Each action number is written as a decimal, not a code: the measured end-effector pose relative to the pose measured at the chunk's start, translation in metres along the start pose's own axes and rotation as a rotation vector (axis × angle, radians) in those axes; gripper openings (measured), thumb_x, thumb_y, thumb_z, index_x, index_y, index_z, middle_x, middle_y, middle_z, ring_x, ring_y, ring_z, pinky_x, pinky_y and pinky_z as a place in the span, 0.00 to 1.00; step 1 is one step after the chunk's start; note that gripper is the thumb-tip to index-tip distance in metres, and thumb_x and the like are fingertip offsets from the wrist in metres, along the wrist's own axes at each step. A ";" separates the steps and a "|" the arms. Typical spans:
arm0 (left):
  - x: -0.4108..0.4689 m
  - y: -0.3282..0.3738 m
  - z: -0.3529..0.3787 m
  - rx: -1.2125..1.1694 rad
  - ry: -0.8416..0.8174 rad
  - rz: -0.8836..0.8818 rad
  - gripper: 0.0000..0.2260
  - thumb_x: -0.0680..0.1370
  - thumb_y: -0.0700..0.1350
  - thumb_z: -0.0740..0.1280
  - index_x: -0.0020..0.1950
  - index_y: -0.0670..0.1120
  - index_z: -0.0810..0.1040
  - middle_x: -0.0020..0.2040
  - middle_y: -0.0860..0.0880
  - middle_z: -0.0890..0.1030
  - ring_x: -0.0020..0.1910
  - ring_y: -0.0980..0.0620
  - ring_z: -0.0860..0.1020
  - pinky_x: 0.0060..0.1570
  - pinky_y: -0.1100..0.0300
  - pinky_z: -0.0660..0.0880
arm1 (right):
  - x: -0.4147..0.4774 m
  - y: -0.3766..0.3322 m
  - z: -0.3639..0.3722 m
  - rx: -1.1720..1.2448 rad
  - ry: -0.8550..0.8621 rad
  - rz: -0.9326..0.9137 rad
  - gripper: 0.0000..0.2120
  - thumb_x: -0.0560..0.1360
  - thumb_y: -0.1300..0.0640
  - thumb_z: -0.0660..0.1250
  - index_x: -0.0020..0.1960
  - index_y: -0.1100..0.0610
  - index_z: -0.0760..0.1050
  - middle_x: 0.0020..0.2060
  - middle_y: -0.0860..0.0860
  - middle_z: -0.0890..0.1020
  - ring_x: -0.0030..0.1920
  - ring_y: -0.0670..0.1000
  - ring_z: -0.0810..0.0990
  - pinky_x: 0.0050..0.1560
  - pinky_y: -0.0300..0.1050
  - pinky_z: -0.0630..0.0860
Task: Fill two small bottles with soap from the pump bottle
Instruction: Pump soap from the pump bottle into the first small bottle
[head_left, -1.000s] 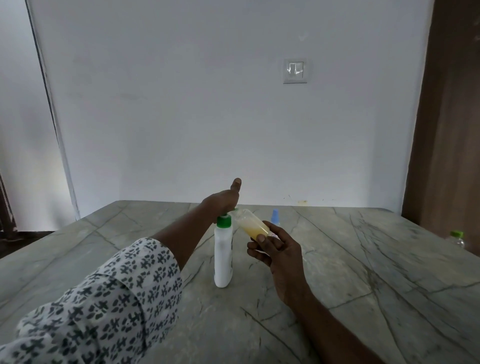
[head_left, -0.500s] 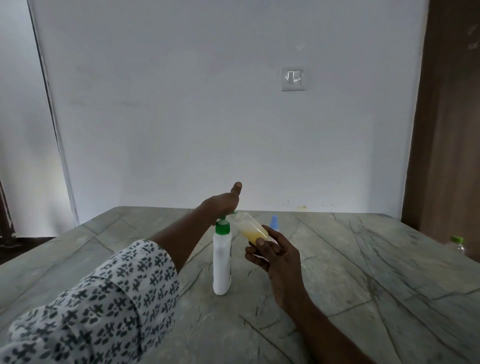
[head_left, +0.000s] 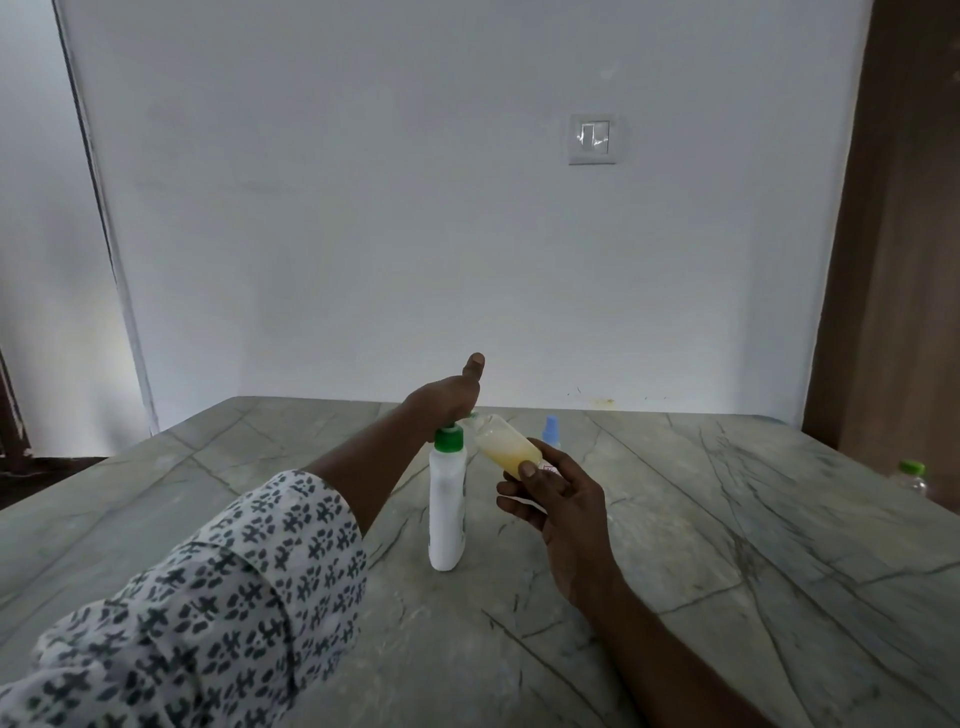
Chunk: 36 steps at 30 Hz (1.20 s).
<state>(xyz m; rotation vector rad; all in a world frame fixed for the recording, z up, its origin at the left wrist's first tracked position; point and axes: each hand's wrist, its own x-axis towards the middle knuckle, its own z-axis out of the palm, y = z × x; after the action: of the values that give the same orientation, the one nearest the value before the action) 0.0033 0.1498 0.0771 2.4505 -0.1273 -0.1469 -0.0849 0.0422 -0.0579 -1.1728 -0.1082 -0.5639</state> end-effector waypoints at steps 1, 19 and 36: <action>0.000 0.001 -0.001 0.006 -0.001 0.002 0.38 0.79 0.67 0.40 0.76 0.41 0.61 0.74 0.38 0.64 0.71 0.40 0.66 0.69 0.48 0.63 | 0.000 0.000 0.000 0.007 -0.003 -0.002 0.18 0.76 0.63 0.69 0.65 0.56 0.75 0.46 0.56 0.86 0.46 0.60 0.86 0.47 0.52 0.84; 0.003 0.001 0.000 0.024 0.023 0.001 0.37 0.79 0.66 0.39 0.76 0.40 0.60 0.76 0.38 0.60 0.74 0.40 0.61 0.71 0.48 0.58 | 0.000 -0.001 0.002 0.059 0.002 0.011 0.17 0.75 0.65 0.68 0.62 0.55 0.76 0.44 0.50 0.87 0.46 0.59 0.86 0.46 0.49 0.84; 0.006 0.005 -0.007 0.026 0.009 0.015 0.39 0.78 0.68 0.39 0.77 0.42 0.59 0.76 0.38 0.60 0.74 0.38 0.62 0.71 0.46 0.60 | 0.001 -0.003 0.004 0.073 -0.006 0.001 0.17 0.75 0.66 0.68 0.62 0.54 0.75 0.45 0.49 0.87 0.47 0.59 0.86 0.45 0.48 0.83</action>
<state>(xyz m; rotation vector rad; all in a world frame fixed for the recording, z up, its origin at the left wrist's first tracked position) 0.0103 0.1495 0.0847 2.4753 -0.1447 -0.1284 -0.0852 0.0448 -0.0533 -1.1037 -0.1320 -0.5509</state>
